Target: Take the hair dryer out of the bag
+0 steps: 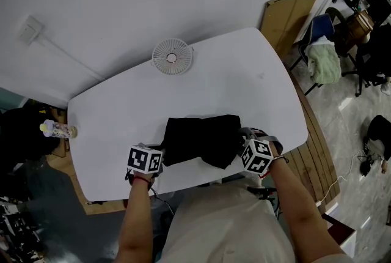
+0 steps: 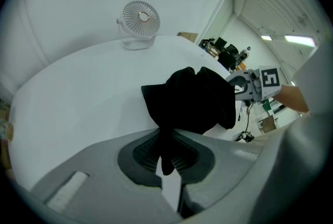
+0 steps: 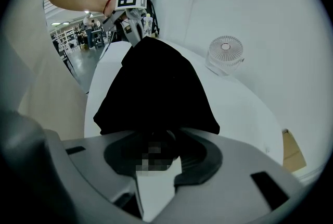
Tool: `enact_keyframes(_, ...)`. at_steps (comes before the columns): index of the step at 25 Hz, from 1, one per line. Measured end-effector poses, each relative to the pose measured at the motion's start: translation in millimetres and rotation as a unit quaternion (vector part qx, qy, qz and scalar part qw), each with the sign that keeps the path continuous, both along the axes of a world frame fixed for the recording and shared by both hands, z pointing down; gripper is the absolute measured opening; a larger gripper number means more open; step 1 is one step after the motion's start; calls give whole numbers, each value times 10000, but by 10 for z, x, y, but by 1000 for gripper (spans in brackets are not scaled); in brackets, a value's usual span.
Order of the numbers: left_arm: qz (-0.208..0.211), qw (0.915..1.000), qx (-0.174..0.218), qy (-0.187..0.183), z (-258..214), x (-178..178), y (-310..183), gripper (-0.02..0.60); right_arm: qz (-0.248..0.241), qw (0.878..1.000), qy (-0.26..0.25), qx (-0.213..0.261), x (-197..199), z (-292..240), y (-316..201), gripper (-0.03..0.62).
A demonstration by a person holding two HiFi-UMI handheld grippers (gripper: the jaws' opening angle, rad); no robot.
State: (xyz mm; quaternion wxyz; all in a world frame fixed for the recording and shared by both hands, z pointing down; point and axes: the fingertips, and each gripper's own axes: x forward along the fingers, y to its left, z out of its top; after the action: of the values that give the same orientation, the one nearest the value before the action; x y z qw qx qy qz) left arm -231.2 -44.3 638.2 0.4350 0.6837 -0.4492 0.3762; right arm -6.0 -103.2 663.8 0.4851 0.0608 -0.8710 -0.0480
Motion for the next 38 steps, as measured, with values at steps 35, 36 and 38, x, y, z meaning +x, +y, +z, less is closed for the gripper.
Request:
enact_keyframes(35,-2038,9764,502,-501,-180,-956,424,25,83,9997,141,-177,439,1,-34,169)
enact_keyframes(36,-2031,9766,506,-494,-182,-948,422,25,165,9995,89,-257,426,-31,-39,219)
enact_keyframes(38,-2010,9771,524,-466,-193,-931,411,25,247,9991,-64,-330,370,-181,-60,279)
